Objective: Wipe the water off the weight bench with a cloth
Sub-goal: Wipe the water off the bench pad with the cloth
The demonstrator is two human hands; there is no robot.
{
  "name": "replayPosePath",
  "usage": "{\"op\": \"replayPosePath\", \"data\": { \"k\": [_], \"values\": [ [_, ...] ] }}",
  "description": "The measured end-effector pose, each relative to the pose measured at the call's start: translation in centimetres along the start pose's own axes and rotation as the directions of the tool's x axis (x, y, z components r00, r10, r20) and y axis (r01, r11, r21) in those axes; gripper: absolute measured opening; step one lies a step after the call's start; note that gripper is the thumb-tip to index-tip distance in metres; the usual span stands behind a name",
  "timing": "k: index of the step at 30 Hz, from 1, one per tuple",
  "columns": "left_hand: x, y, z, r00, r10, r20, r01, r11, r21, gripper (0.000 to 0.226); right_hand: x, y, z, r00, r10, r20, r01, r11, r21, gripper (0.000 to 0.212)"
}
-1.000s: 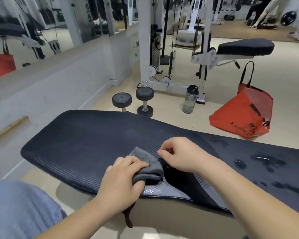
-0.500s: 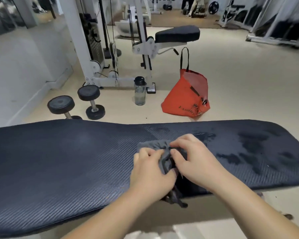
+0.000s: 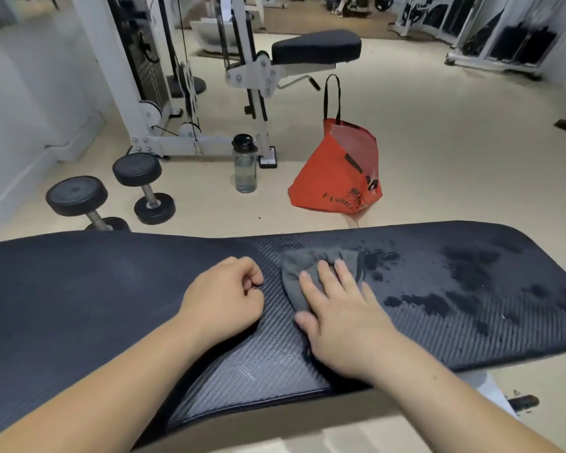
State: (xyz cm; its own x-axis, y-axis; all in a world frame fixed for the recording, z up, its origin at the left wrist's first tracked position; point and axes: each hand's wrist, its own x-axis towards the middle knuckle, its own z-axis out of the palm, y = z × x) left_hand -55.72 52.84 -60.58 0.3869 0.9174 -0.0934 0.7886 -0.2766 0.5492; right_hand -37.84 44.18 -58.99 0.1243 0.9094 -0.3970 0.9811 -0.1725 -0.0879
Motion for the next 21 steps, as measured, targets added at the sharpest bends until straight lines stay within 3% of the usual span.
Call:
{"op": "replayPosePath", "data": {
  "k": [5,7,10,13,15,17,19,21],
  "values": [
    [0.4,-0.7,0.0,0.999,-0.036,0.011,0.037,0.994,-0.105,0.013,6.3,1.4,-0.9,0.944,0.018,-0.330,0.014,0.995,0.096,0.065],
    [0.6,-1.4,-0.5,0.995,-0.079,0.055,0.091,0.957,-0.275,0.018,6.3,0.5,-0.6,0.907,-0.003,-0.420,0.023,0.999,0.043,0.060],
    [1.3,-2.3,-1.8,0.974,-0.152,0.166,0.220,0.798,-0.561,0.018,5.1,-1.4,0.2,0.904,-0.194,-0.382,0.208,0.978,-0.003,0.061],
    [1.5,-3.0,-2.4,0.969,-0.132,0.208,0.237,0.730,-0.641,0.019,5.9,-1.8,0.3,0.866,-0.329,-0.376,0.356,0.934,0.003,0.060],
    [1.5,-3.2,-2.4,0.966,-0.136,0.218,0.248,0.721,-0.647,0.020,7.9,-0.5,-0.2,0.869,-0.234,-0.436,0.254,0.967,-0.014,0.057],
    [1.4,-3.2,-2.4,0.966,-0.142,0.216,0.251,0.716,-0.651,0.019,9.5,1.8,-1.1,0.890,0.002,-0.456,0.009,1.000,0.022,0.055],
    [1.3,-3.1,-2.1,0.969,-0.142,0.200,0.239,0.726,-0.645,0.017,10.3,3.6,-1.6,0.856,0.244,-0.455,-0.222,0.970,0.101,0.052],
    [1.3,-3.0,-1.7,0.975,-0.140,0.175,0.221,0.738,-0.637,0.017,10.2,3.2,-1.6,0.828,0.313,-0.465,-0.301,0.948,0.103,0.049]
  ]
}}
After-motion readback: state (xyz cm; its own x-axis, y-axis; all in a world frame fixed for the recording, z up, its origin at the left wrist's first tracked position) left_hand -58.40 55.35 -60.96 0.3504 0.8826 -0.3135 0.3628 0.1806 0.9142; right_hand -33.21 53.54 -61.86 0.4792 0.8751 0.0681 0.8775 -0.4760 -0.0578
